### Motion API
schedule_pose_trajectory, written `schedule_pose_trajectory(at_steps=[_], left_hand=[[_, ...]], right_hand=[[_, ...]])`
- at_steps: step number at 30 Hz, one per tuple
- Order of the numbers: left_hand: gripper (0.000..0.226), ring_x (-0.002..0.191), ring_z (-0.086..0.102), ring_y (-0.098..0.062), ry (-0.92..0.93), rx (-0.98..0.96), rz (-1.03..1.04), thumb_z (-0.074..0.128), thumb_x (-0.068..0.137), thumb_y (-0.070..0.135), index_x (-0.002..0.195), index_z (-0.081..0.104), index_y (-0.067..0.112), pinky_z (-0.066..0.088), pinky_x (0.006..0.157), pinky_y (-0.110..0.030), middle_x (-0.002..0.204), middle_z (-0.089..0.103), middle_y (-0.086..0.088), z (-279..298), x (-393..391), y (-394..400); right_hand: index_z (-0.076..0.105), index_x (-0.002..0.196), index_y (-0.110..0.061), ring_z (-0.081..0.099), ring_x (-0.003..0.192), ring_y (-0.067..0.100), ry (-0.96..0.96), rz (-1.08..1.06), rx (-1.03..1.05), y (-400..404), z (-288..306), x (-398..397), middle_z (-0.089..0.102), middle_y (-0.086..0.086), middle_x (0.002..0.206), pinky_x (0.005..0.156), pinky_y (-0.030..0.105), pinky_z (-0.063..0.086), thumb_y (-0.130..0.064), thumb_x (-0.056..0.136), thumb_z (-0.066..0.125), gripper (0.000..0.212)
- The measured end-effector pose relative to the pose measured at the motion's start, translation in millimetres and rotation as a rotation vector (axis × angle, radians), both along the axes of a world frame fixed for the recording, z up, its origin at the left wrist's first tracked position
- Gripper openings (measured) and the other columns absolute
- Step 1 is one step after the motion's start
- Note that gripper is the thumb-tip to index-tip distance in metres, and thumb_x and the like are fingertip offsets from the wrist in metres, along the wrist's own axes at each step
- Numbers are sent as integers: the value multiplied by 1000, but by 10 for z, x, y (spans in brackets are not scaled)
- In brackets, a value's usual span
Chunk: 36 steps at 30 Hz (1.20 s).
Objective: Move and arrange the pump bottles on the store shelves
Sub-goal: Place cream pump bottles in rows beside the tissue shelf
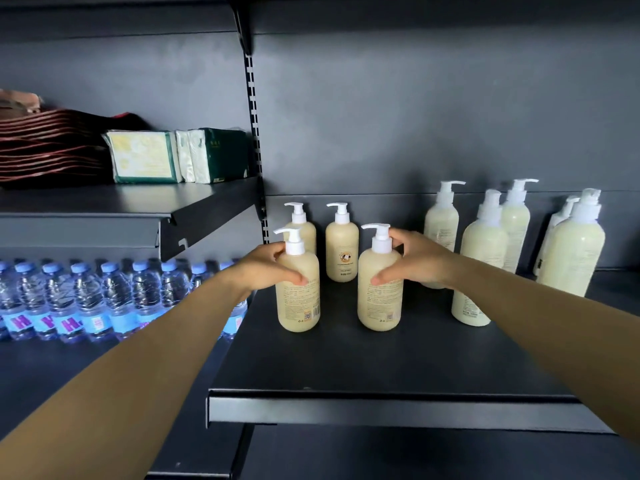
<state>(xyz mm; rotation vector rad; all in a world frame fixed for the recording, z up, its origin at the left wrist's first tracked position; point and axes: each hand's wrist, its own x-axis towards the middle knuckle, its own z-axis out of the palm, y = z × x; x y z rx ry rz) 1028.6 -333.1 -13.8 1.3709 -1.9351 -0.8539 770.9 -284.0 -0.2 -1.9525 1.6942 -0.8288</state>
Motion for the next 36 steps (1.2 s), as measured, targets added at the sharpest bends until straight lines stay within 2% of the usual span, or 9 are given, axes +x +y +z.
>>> schedule_pose_trajectory(at_steps=[5,10,13,17,22,26,30,33,36], left_hand=[[63,100,57,-16,-74,-102,158,84,62,29,117,54,16,43,70,-24,108,58,3,-62,-94,-50],[83,112,56,-17,60,42,24,84,53,31,126,47,17,47,94,-31,120,58,0,-43,17,-85],[71,116,56,-18,96,79,-85,77,70,0,131,46,20,43,97,-29,121,61,0,-42,87,-72],[67,109,61,-16,91,38,-44,84,64,10,124,54,21,47,98,-31,113,66,3,-89,53,-101],[73,110,55,-16,-18,41,-21,83,66,20,128,46,18,44,86,-25,117,57,2,-67,-21,-117],[75,116,52,-17,18,149,-126,76,70,0,133,41,22,40,92,-26,116,58,4,-12,34,-112],[64,102,58,-14,-40,-13,-31,84,62,22,118,52,24,46,77,-21,112,61,3,-70,-29,-140],[82,107,57,-16,-69,-57,5,82,44,48,119,52,30,48,85,-25,117,57,1,-121,-66,-174],[54,103,60,-13,32,69,-120,82,68,17,113,54,26,48,73,-16,107,64,5,-49,13,-172]], right_hand=[[47,119,-28,52,99,8,195,-125,-151,-14,-62,236,51,-10,107,83,28,47,-52,57,82,75],[45,111,-40,55,107,2,-203,202,161,3,55,141,57,-15,108,87,18,44,-2,76,74,59],[48,115,-37,55,111,9,-99,98,74,-46,5,162,61,-14,110,96,28,44,-23,71,82,57],[57,113,-36,59,104,8,92,-21,-123,-133,-65,349,63,-15,109,89,32,50,-63,56,74,66],[48,130,-25,55,117,12,-119,206,297,-115,81,226,59,-7,124,99,39,47,-8,76,75,63],[57,110,-29,61,109,12,-42,141,217,-123,69,166,65,-7,112,92,39,54,-25,67,83,50],[48,90,-33,57,91,5,94,-35,-9,-112,2,278,58,-12,97,72,27,52,-49,65,80,44],[49,112,-32,59,107,9,-55,89,190,-141,3,189,61,-10,113,85,34,55,-34,67,83,56],[49,117,-31,59,113,12,-105,167,260,-137,7,47,60,-8,120,91,40,54,-11,70,80,60]])
